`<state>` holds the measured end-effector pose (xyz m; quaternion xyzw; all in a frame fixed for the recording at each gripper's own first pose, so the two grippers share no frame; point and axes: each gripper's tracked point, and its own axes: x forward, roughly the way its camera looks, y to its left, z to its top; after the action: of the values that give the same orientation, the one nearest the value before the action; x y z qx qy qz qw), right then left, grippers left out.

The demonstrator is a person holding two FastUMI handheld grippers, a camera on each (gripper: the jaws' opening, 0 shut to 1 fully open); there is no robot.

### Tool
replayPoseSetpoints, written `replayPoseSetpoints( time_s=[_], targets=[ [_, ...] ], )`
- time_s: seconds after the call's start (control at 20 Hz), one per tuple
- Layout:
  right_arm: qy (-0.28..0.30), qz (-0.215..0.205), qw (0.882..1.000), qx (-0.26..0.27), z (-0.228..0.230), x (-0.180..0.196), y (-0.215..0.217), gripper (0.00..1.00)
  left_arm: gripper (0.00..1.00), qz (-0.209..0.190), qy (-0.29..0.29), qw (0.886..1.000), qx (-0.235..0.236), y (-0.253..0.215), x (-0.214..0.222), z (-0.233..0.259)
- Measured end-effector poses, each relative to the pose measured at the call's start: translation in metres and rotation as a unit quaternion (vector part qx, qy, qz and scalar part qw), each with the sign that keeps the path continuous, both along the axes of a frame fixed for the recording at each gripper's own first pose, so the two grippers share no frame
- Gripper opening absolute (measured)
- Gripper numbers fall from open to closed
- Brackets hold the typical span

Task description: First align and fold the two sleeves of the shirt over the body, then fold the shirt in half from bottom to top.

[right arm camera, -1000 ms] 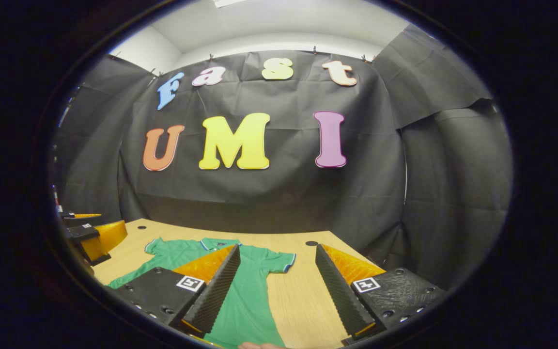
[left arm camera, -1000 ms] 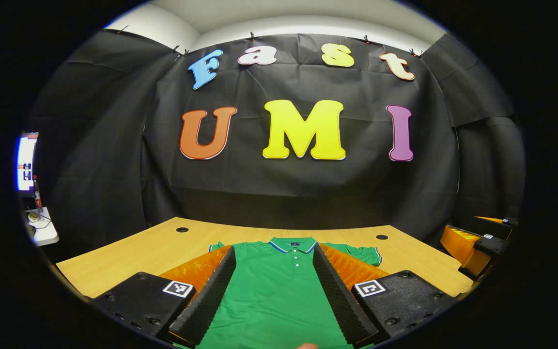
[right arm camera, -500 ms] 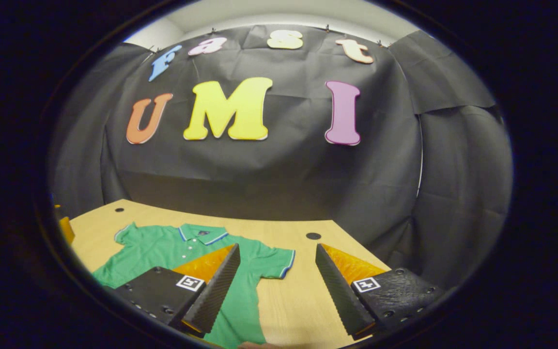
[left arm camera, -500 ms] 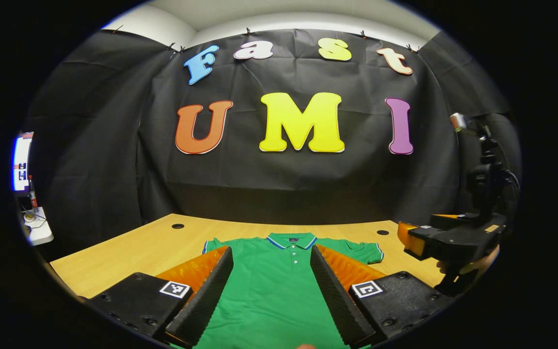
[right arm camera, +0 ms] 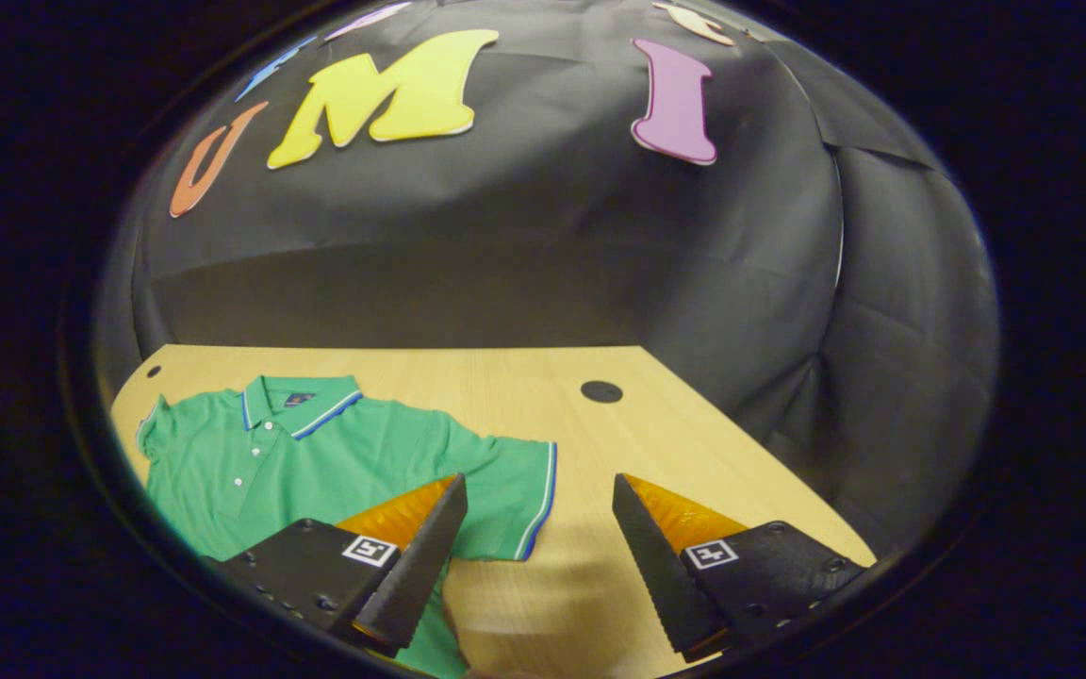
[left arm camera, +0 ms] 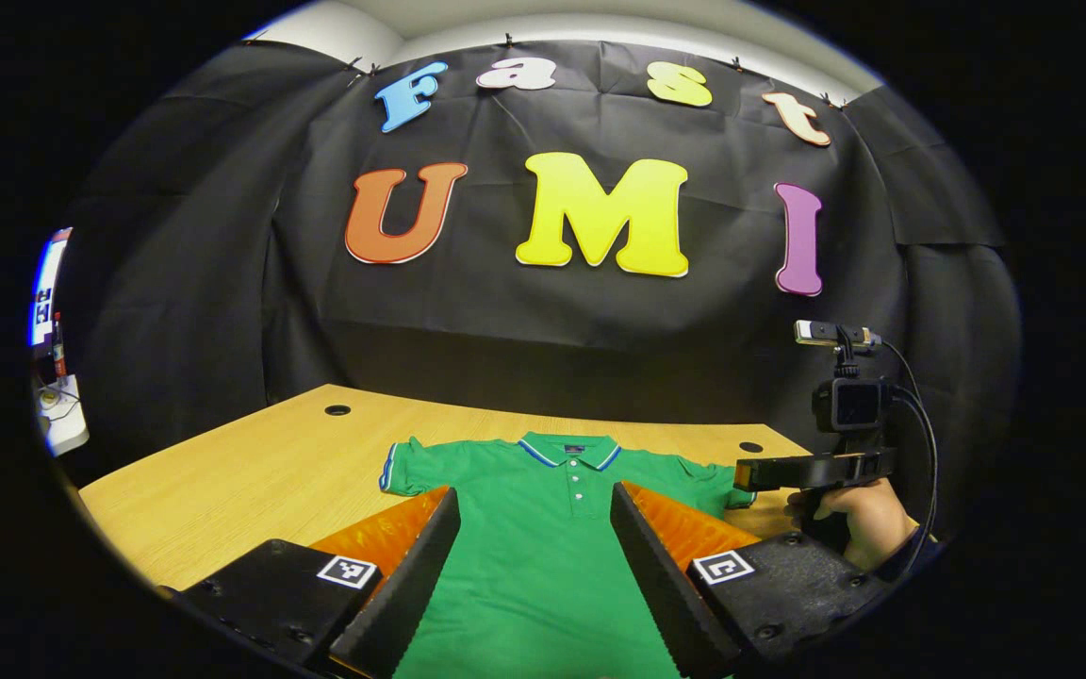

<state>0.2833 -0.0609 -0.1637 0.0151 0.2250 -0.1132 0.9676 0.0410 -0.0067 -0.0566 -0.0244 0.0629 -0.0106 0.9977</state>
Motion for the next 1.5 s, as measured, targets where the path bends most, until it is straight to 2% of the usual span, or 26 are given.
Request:
replayPoseSetpoints(
  time_s=[0.2, 0.3, 0.4, 0.45, 0.5, 0.55, 0.7, 0.75, 0.85, 1.5],
  targets=[
    [0.021, -0.003, 0.999, 0.026, -0.024, 0.008, 0.003, 0.94, 1.00, 0.014, 0.010, 1.000, 0.024, 0.008, 0.012, -0.014],
    [0.033, -0.001, 0.999, 0.027, -0.036, 0.011, 0.009, 0.94, 1.00, 0.008, 0.020, 1.000, 0.022, 0.004, 0.015, -0.021],
    [0.050, 0.020, 0.998, 0.039, -0.042, 0.013, 0.020, 0.82, 1.00, 0.003, 0.033, 0.999, 0.019, -0.001, 0.017, -0.031],
    [0.056, 0.020, 0.997, 0.045, -0.045, 0.014, 0.022, 0.71, 1.00, 0.001, 0.038, 0.999, 0.020, -0.003, 0.018, -0.034],
    [0.062, 0.016, 0.997, 0.045, -0.047, 0.014, 0.020, 0.64, 1.00, -0.003, 0.043, 0.999, 0.020, -0.006, 0.019, -0.038],
    [0.067, 0.020, 0.996, 0.049, -0.049, 0.014, 0.021, 0.50, 1.00, -0.007, 0.045, 0.999, 0.020, -0.009, 0.018, -0.040],
    [0.068, 0.029, 0.995, 0.062, -0.049, 0.023, 0.020, 0.39, 1.00, -0.012, 0.046, 0.999, 0.024, -0.014, 0.018, -0.041],
    [0.065, 0.025, 0.995, 0.068, -0.048, 0.024, 0.019, 0.24, 1.00, -0.013, 0.046, 0.999, 0.026, -0.015, 0.017, -0.041],
    [0.066, 0.036, 0.996, 0.047, -0.048, 0.024, 0.019, 0.00, 1.00, -0.014, 0.043, 0.999, 0.025, -0.015, 0.017, -0.040],
    [-0.007, 0.080, 0.995, -0.064, 0.005, 0.024, 0.032, 0.00, 1.00, -0.010, 0.035, 0.999, 0.027, -0.008, 0.017, -0.034]
  ],
)
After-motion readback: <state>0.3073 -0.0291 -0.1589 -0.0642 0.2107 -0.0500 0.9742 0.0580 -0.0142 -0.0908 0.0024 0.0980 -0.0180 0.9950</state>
